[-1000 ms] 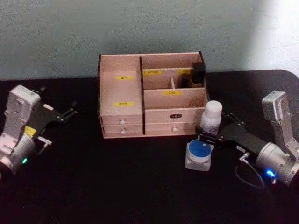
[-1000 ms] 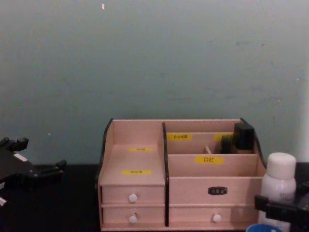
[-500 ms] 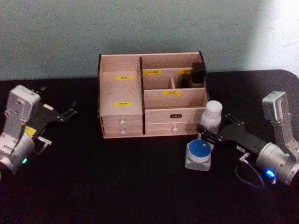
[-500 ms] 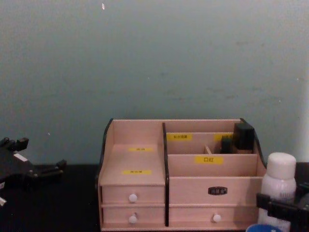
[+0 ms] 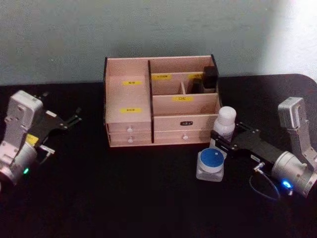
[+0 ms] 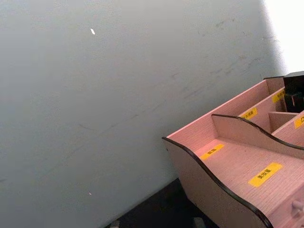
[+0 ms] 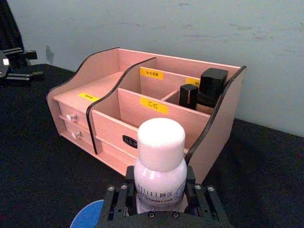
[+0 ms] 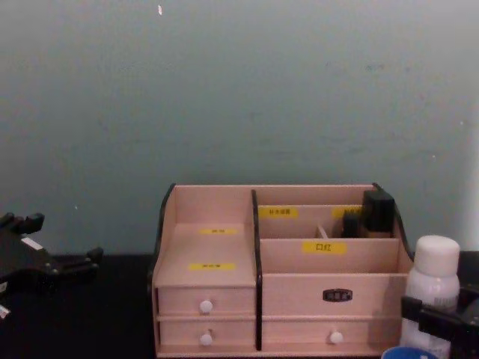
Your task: Pick up the facial cleanser and watermelon frost from the table and place them into the tiered storage box.
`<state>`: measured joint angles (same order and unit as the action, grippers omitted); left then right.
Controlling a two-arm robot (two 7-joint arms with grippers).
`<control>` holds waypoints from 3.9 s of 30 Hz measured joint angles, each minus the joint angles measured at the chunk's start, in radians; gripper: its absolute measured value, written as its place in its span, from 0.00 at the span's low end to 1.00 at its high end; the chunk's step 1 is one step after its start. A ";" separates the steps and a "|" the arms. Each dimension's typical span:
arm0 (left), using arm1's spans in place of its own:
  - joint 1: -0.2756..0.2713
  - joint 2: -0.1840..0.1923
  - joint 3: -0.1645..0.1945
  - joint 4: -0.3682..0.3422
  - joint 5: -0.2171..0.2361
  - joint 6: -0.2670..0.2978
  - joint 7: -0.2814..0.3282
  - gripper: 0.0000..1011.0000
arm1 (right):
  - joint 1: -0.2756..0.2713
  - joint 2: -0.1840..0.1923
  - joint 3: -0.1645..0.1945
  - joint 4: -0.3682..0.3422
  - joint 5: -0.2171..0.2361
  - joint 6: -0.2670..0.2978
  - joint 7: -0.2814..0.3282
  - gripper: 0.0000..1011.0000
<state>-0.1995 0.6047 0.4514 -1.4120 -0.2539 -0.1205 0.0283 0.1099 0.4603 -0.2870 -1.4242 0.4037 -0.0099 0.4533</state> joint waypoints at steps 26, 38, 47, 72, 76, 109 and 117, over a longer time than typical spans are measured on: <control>0.000 0.000 0.000 0.000 0.000 0.000 0.000 0.99 | -0.017 0.015 0.013 -0.038 0.004 -0.011 -0.002 0.59; 0.000 0.000 0.000 0.000 0.000 0.000 0.000 0.99 | -0.041 0.042 0.047 -0.124 0.044 0.001 0.000 0.59; 0.000 0.000 0.000 0.000 0.000 0.000 0.000 0.99 | -0.028 0.056 0.053 -0.163 0.089 0.021 0.020 0.59; 0.000 0.000 0.000 0.000 0.000 0.000 0.000 0.99 | 0.134 0.036 -0.041 -0.059 0.123 0.004 0.078 0.59; 0.000 0.000 0.000 0.000 0.000 0.000 0.000 0.99 | 0.160 0.028 -0.053 -0.033 0.121 -0.004 0.087 0.59; 0.000 0.000 0.000 0.000 0.000 0.000 0.000 0.99 | 0.335 -0.060 -0.116 0.146 0.096 -0.050 0.116 0.59; 0.000 0.000 0.000 0.000 0.000 0.000 0.000 0.99 | 0.374 -0.080 -0.128 0.190 0.081 -0.059 0.122 0.59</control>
<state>-0.1995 0.6047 0.4514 -1.4120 -0.2539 -0.1205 0.0283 0.4840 0.3804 -0.4155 -1.2345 0.4846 -0.0684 0.5751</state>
